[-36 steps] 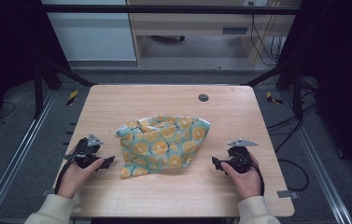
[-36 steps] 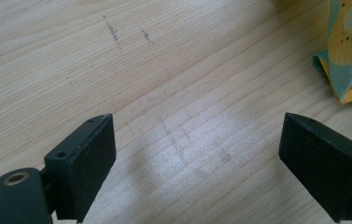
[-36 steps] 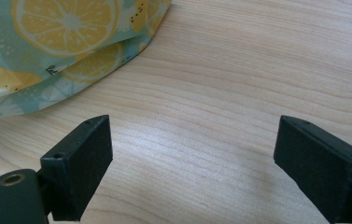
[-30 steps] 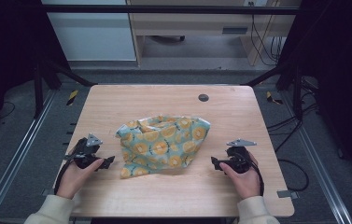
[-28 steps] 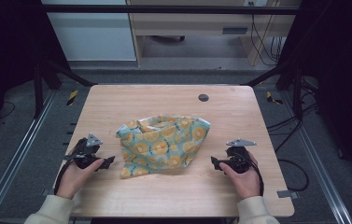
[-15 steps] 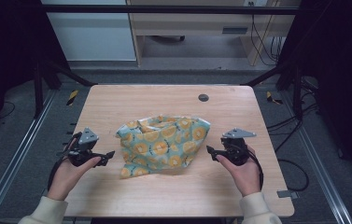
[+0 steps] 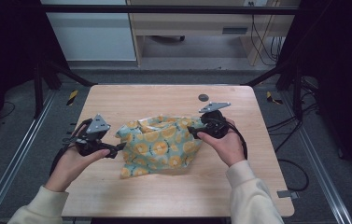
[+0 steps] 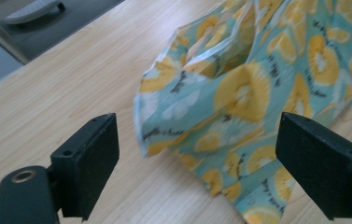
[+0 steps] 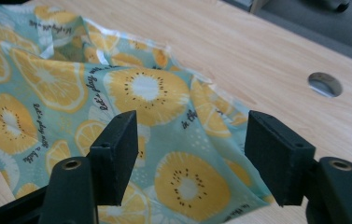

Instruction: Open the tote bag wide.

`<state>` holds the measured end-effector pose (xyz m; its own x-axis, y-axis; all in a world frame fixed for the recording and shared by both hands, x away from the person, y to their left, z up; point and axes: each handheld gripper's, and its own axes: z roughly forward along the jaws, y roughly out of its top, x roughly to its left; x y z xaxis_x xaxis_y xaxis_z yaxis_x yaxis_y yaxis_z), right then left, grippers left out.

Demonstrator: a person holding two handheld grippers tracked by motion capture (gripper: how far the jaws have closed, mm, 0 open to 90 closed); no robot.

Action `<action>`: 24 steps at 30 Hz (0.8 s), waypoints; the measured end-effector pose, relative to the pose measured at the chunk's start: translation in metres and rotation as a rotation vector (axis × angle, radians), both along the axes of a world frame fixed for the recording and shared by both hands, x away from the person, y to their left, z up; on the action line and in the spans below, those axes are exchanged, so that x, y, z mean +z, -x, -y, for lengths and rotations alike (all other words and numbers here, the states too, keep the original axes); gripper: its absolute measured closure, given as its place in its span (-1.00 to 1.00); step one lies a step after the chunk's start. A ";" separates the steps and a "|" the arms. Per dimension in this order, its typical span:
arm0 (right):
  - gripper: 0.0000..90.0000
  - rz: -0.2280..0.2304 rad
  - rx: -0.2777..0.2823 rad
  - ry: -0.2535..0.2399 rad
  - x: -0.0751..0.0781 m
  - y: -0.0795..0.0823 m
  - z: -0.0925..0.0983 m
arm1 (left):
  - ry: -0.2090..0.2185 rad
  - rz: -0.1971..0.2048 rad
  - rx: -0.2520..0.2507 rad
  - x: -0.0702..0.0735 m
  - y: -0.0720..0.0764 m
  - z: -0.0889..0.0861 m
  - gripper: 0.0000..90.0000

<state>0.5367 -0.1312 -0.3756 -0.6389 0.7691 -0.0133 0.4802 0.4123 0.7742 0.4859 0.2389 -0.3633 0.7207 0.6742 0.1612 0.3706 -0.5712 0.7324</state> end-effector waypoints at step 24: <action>1.00 0.112 0.107 -0.043 0.035 0.022 -0.010 | -0.067 0.006 -0.141 0.014 -0.003 0.037 0.96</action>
